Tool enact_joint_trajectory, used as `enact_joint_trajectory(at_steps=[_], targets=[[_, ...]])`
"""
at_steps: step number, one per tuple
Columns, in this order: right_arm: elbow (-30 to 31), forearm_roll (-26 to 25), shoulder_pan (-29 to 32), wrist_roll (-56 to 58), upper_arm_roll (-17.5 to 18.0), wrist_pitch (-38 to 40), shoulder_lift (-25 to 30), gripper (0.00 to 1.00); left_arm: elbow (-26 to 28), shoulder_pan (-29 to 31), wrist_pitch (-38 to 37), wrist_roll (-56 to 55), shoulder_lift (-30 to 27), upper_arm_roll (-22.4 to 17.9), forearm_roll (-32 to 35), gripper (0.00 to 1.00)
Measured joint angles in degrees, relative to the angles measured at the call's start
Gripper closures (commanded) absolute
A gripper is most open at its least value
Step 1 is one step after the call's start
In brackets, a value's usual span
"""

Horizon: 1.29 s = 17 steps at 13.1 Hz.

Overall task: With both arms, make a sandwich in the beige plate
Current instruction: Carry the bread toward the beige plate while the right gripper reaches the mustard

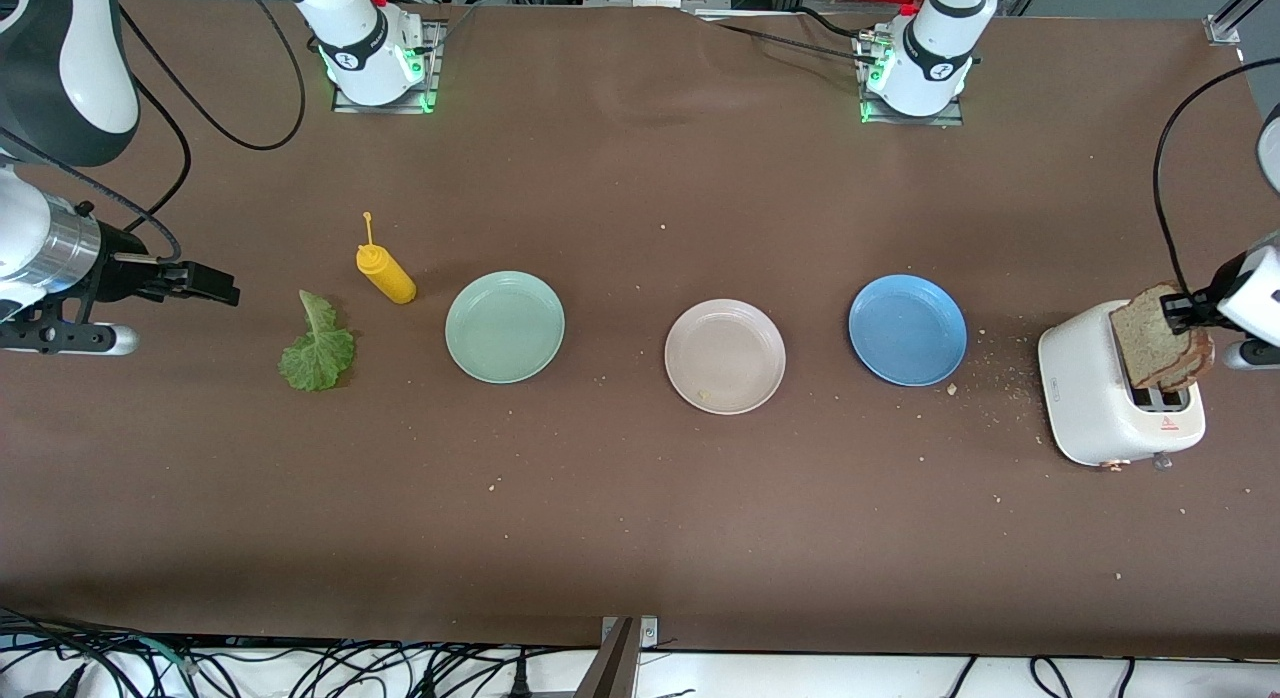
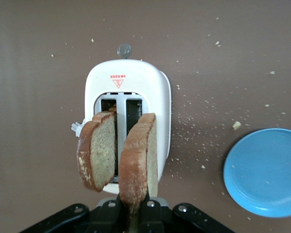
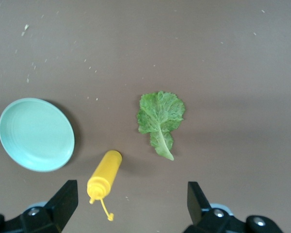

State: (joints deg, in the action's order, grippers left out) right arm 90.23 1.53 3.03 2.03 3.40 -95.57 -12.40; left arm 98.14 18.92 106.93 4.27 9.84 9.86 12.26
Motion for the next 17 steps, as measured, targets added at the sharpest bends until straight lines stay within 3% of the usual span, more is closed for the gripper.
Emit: enact_joint_trajectory(at_steps=[2,7,11,14,17], targets=[[0.00,3.15,0.02,10.90,-1.37,0.26,0.03,0.00,-3.16,-0.13,-2.70,-0.05,-0.26,2.19,-0.78,1.00],[2.72,13.75,0.56,42.69,-6.80,1.93,0.06,0.00,-4.10,-0.67,-3.31,-0.07,-0.05,4.30,-16.64,1.00],[8.45,20.95,0.56,64.62,-10.30,2.11,0.06,0.00,-4.07,-4.57,-3.47,-3.69,1.36,6.30,-28.54,1.00],[14.40,27.27,0.64,76.14,-13.49,1.46,-0.07,0.00,-3.98,-8.21,-3.52,-4.58,4.76,6.52,-37.59,1.00],[20.44,32.57,0.66,84.59,-14.50,-0.92,-0.29,0.00,-3.94,-10.84,-3.44,-4.63,10.54,6.57,-46.99,1.00]])
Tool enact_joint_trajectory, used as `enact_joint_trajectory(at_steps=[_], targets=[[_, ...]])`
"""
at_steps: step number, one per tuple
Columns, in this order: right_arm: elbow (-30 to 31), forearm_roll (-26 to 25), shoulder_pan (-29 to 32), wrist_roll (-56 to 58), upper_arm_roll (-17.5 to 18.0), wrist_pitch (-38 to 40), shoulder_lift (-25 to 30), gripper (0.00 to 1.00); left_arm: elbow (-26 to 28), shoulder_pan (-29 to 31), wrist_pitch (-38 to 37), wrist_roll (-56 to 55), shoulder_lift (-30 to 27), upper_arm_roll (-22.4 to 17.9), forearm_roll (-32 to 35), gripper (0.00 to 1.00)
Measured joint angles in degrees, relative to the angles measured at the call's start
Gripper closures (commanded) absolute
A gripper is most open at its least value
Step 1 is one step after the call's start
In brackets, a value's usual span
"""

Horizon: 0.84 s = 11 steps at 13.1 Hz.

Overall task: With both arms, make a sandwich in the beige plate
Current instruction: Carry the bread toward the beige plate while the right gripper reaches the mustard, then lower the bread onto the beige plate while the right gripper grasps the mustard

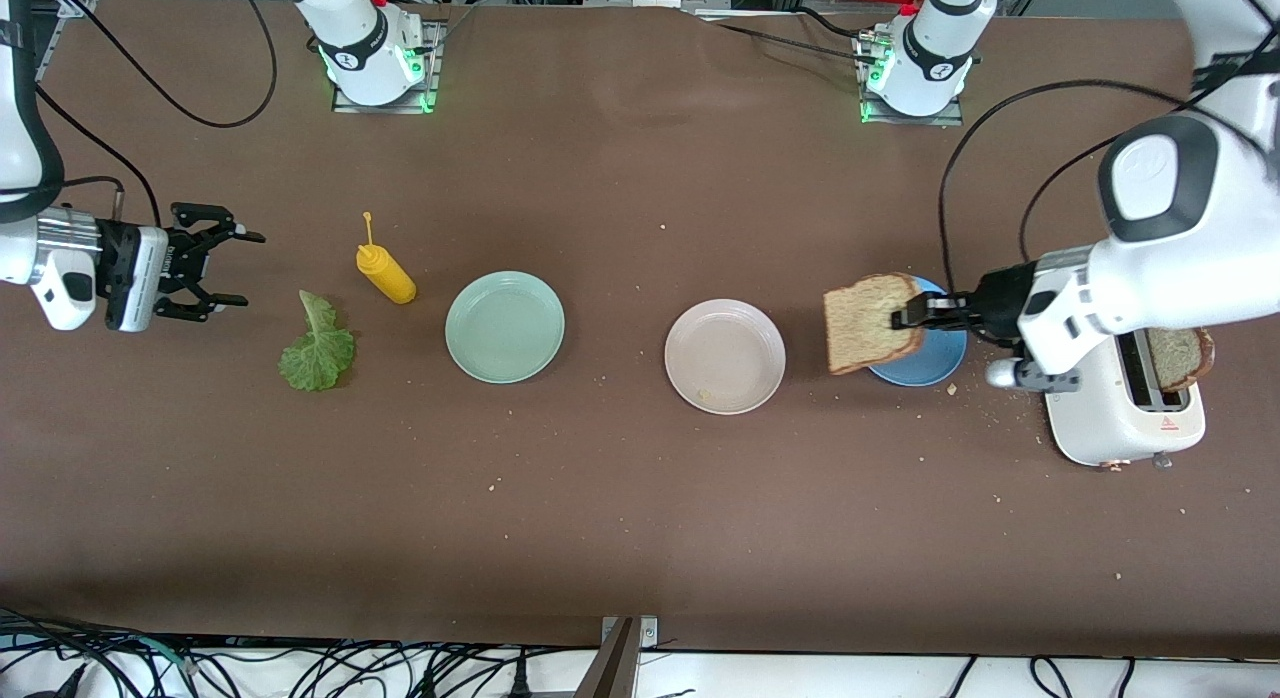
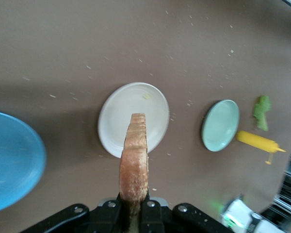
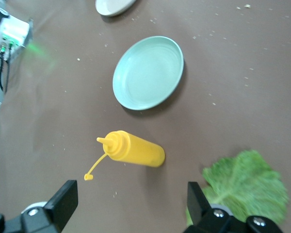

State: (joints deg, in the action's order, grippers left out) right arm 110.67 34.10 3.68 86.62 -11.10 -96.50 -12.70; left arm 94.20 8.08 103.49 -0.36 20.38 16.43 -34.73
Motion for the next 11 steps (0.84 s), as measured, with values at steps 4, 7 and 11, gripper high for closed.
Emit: enact_joint_trajectory(at_steps=[4,7,11], targets=[[4.86,7.41,0.03,12.06,-0.85,-3.26,-3.48,0.00,-0.88,-4.46,0.84,1.88,7.44,0.08,-10.13,1.00],[5.43,11.55,0.70,20.28,-0.99,-3.43,-8.05,0.00,-1.98,-5.28,1.10,12.29,13.32,-0.05,-11.23,1.00],[7.15,16.60,1.82,32.39,-1.00,-3.31,-13.13,0.00,-2.55,-5.23,3.45,25.84,21.52,-0.35,-13.83,1.00]])
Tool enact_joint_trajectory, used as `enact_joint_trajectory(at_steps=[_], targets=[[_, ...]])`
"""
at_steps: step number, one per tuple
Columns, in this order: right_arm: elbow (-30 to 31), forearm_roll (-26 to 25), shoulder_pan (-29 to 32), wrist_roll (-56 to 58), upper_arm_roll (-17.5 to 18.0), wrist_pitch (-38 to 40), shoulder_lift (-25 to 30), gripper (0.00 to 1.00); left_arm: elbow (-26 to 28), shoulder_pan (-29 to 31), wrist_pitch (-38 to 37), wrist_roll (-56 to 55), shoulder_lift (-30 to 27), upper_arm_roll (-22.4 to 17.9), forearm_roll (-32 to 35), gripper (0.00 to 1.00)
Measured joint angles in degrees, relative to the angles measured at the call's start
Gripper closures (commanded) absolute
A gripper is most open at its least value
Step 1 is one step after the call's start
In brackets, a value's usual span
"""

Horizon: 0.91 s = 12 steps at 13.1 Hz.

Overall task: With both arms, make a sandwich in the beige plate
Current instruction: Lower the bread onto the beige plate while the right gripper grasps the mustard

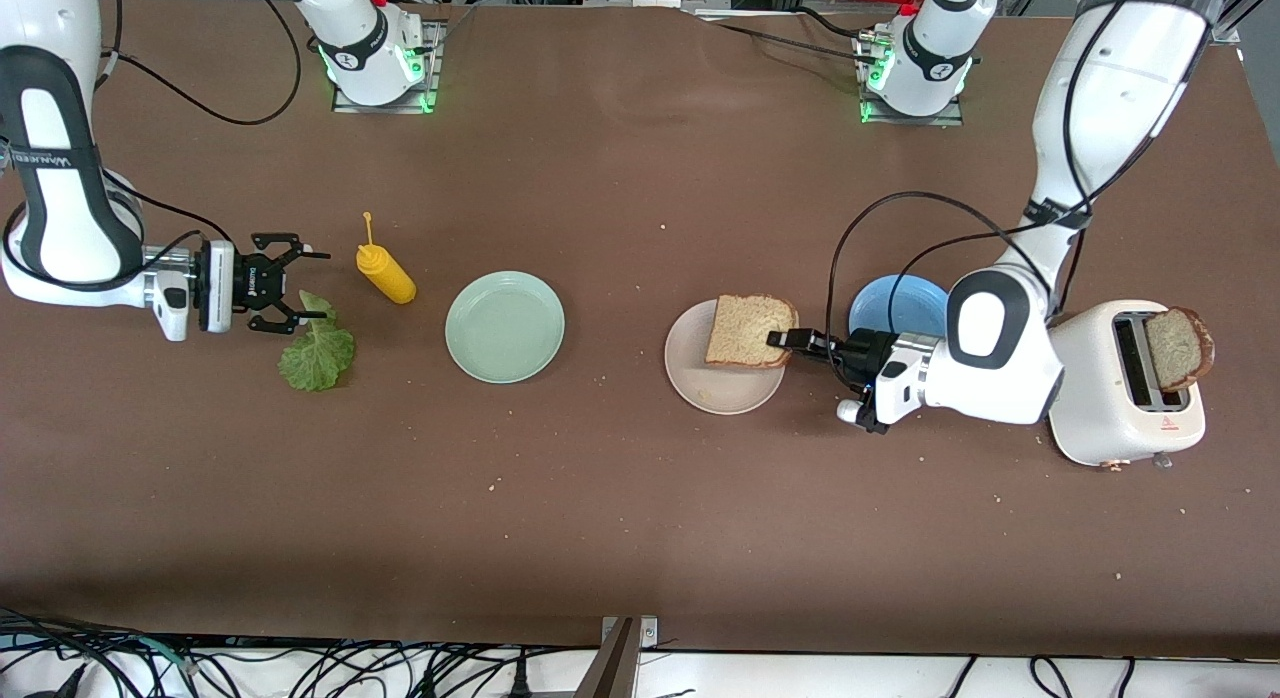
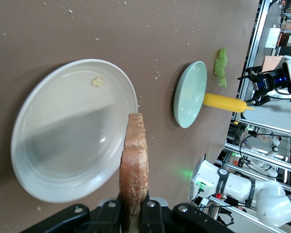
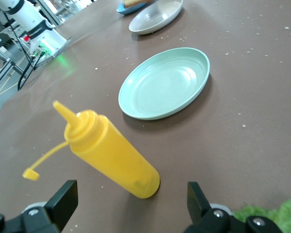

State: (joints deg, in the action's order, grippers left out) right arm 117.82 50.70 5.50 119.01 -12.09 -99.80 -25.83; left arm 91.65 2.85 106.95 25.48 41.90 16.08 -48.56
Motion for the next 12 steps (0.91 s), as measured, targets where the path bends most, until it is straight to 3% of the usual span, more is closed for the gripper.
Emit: enact_joint_trajectory(at_steps=[9,11,12], targets=[[1.70,8.46,0.89,19.02,0.02,6.07,-7.12,0.00,-0.50,-3.06,7.79,4.05,4.61,0.37,0.00,0.99],[1.69,9.10,0.88,19.83,0.26,6.41,-7.48,0.00,-0.51,-4.05,9.28,4.06,4.64,0.38,0.00,0.69],[1.69,9.15,0.87,19.85,0.44,6.50,-7.56,0.00,-0.50,-4.56,9.96,4.06,4.66,0.38,0.00,0.16]])
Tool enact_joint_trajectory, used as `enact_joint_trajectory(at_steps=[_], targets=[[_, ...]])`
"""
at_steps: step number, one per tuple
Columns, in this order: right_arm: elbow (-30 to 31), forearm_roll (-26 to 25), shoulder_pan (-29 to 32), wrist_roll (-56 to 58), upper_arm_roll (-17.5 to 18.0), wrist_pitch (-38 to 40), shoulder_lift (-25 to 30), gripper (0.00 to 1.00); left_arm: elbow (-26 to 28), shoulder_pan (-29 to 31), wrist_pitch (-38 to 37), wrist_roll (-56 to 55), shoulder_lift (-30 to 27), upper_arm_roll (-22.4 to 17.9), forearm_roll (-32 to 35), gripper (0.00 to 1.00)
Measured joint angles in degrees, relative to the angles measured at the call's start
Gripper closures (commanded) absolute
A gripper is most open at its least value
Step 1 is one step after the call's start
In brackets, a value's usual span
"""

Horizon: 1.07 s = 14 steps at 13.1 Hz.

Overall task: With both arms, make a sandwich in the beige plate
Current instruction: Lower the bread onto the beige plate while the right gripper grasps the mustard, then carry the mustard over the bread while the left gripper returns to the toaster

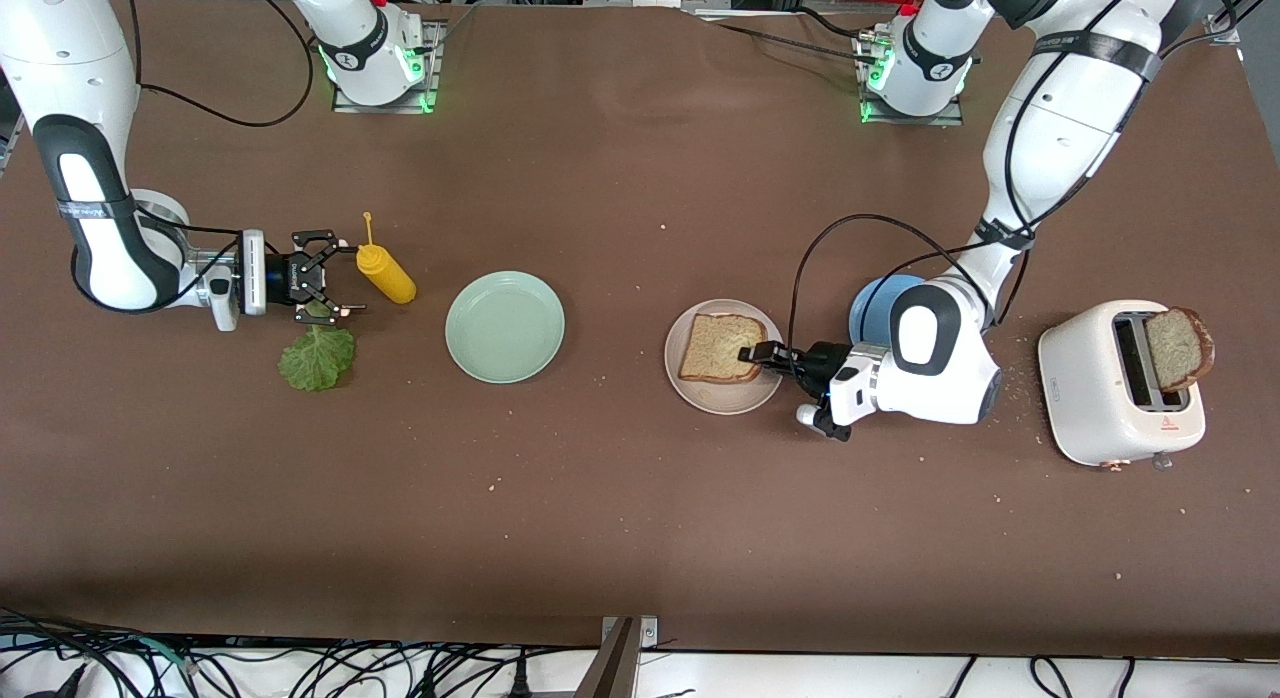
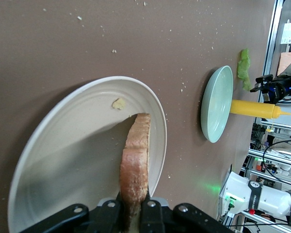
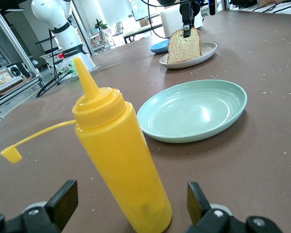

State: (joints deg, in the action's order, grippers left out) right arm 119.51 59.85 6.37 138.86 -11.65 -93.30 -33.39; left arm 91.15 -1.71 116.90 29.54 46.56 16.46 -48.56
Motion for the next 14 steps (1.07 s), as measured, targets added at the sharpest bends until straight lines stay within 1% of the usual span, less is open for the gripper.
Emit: enact_joint_trajectory(at_steps=[1,5,6,7,8,9,10,12,14], targets=[[0.00,0.11,0.01,0.02,0.24,0.07,-0.12,0.00,0.00,-0.48,0.49,0.00,0.04,0.00,0.00,0.00],[0.59,2.14,0.00,0.17,1.66,0.26,-0.68,0.01,-0.31,-1.09,1.08,0.14,0.05,-0.02,0.00,0.00],[0.96,2.91,-0.02,0.24,2.20,0.26,-0.79,0.07,-0.64,-1.09,1.10,0.18,0.00,-0.02,0.00,0.00],[1.28,3.62,-0.05,0.29,2.62,0.26,-0.95,0.30,-0.99,-1.09,1.11,0.28,-0.21,-0.03,0.40,0.00],[1.46,4.37,-0.07,0.80,2.90,0.25,-1.27,0.61,-1.37,-1.08,1.13,0.34,-0.55,-0.06,1.77,0.00],[1.51,5.22,-0.08,2.19,3.17,0.19,-1.74,0.87,-1.77,-1.04,1.13,0.34,-1.15,-0.07,4.27,0.00],[1.51,5.89,-0.09,3.44,3.34,0.12,-2.05,1.00,-1.89,-1.00,1.13,0.31,-2.11,-0.08,6.42,0.00],[1.25,7.04,-0.09,4.44,3.40,-0.46,-2.11,1.00,-1.89,-0.97,1.07,0.26,-4.30,-0.19,9.36,0.00],[-0.30,8.15,-0.51,4.55,3.47,-0.90,-2.07,1.00,-1.89,-0.91,1.02,-0.44,-6.27,-0.38,13.50,0.00]])
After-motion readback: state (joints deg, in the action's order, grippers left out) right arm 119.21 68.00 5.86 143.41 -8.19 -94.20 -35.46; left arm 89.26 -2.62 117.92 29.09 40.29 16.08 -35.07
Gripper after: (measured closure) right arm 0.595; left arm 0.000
